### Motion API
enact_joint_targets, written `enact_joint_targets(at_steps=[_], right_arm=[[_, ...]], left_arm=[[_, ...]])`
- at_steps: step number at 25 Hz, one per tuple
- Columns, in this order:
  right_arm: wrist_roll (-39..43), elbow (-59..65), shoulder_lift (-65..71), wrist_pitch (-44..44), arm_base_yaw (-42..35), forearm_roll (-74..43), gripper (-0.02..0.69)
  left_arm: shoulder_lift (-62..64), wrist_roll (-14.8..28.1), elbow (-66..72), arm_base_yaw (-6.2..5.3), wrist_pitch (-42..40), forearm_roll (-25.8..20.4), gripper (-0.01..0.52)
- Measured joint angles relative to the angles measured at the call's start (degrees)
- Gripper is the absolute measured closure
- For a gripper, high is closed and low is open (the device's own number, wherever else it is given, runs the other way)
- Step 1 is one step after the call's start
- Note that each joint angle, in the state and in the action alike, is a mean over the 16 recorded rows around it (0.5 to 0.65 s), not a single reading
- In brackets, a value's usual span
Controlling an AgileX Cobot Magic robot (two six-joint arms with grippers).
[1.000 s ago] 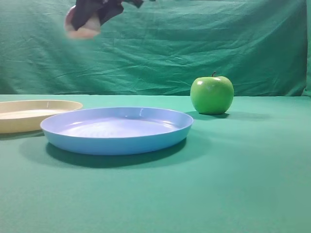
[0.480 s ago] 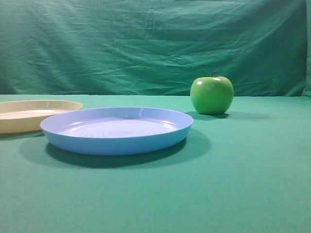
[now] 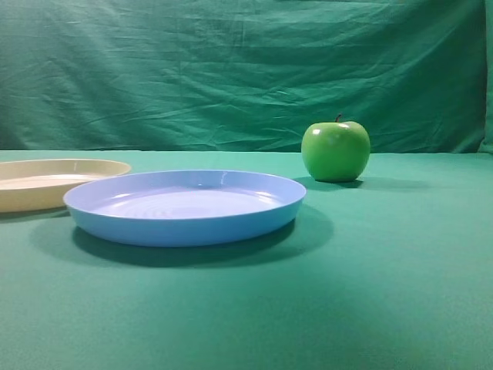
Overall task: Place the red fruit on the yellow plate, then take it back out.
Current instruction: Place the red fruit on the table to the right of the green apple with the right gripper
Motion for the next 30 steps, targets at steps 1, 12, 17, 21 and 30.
enact_joint_targets(at_steps=[1,12,17,21,30], right_arm=[[-0.01,2.08,-0.03,-1.62,-0.06,0.21,0.48],[-0.07,12.97,6.43,-17.39,-0.13,1.85,0.48],[-0.23,13.12,9.78,-21.29,-0.13,1.99,0.466],[-0.4,13.12,11.2,-23.11,-0.13,2.04,0.393],[-0.75,13.1,10.07,-22.72,-0.13,2.04,0.139]], left_arm=[[0.0,0.0,0.0,0.0,0.0,0.0,0.514],[0.0,0.0,0.0,0.0,0.0,0.0,0.514],[0.0,0.0,0.0,0.0,0.0,0.0,0.514],[0.0,0.0,0.0,0.0,0.0,0.0,0.514],[0.0,0.0,0.0,0.0,0.0,0.0,0.514]])
